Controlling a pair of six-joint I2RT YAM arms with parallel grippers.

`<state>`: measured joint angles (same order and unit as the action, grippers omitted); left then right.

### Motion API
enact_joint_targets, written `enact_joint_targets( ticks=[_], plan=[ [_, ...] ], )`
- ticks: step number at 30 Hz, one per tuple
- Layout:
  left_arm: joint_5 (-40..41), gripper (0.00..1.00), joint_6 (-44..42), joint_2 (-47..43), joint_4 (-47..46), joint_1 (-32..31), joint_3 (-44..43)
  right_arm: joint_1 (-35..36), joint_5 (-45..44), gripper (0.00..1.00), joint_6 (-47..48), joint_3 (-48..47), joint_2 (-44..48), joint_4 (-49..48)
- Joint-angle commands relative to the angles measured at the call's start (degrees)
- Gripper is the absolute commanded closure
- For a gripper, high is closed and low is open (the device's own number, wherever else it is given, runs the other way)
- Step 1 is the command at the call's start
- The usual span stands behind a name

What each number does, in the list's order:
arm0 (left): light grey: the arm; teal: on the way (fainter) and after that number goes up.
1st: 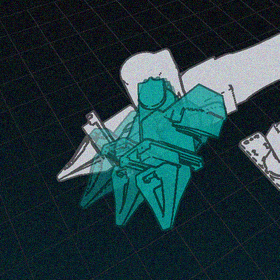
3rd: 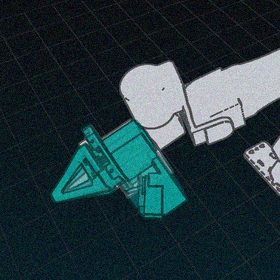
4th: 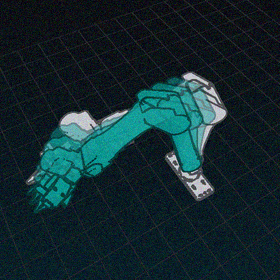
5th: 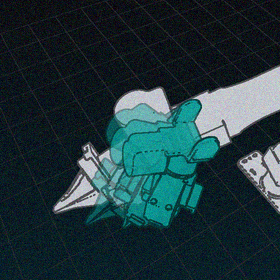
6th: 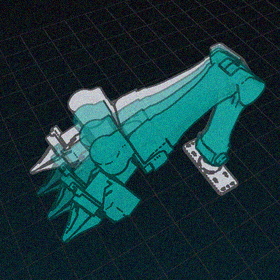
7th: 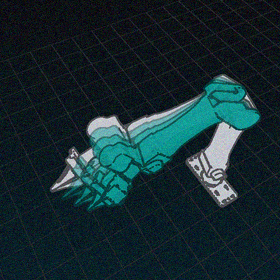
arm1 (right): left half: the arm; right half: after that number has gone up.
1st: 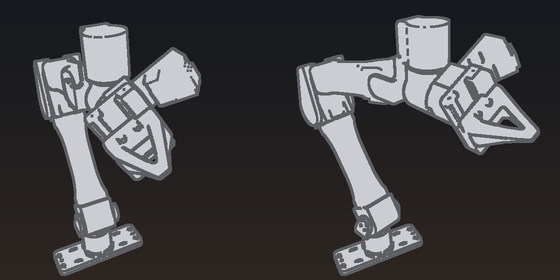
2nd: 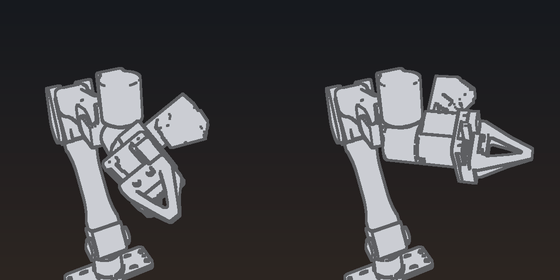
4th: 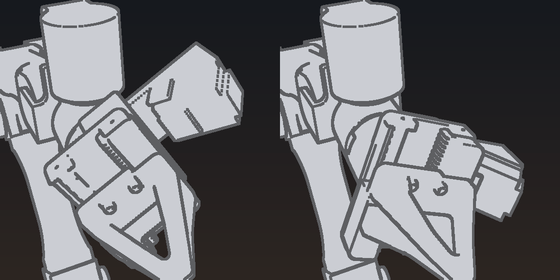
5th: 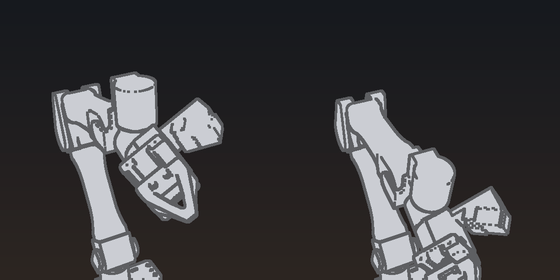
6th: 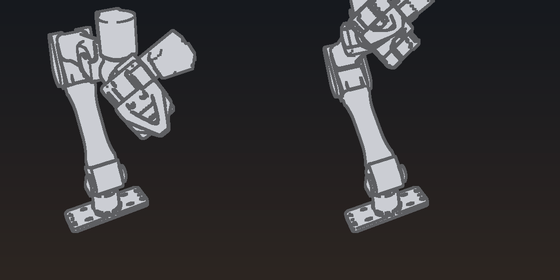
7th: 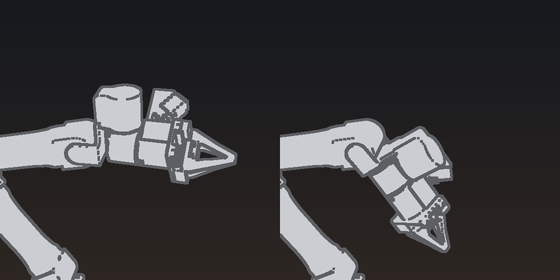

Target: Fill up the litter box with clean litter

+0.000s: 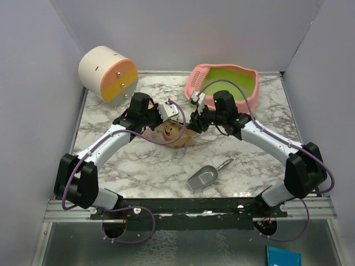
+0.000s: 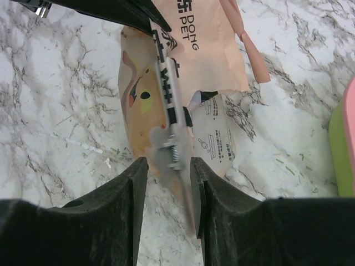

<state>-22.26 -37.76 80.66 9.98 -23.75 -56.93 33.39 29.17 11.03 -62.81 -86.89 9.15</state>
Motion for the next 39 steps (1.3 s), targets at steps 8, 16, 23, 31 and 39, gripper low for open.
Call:
enact_joint_targets(
  ticks=[8, 16, 23, 31, 39],
  plan=[
    [-3.42, 1.0, 1.99, 0.11, -7.47, -0.03, -5.48, 0.72, -2.06, 0.61, 0.51, 1.88, 3.81, -3.19],
    [-4.26, 1.0, 2.56, 0.07, -7.49, -0.16, -5.45, 1.74, -4.01, 0.61, 0.73, 0.6, 0.09, -3.36],
    [-4.7, 1.0, 2.61, -0.47, -7.87, -0.16, -4.81, 1.86, -5.54, 0.63, 0.7, -0.41, -2.59, -4.01],
    [-4.45, 1.0, 2.38, -0.84, -8.86, -0.16, -3.87, 1.86, -5.8, 0.81, 0.24, 0.24, -1.49, -4.73],
    [-4.4, 1.0, 1.35, -1.95, -10.31, -0.16, -1.77, 1.86, -7.59, 0.69, 0.4, -1.77, -0.1, -0.95]
  ],
)
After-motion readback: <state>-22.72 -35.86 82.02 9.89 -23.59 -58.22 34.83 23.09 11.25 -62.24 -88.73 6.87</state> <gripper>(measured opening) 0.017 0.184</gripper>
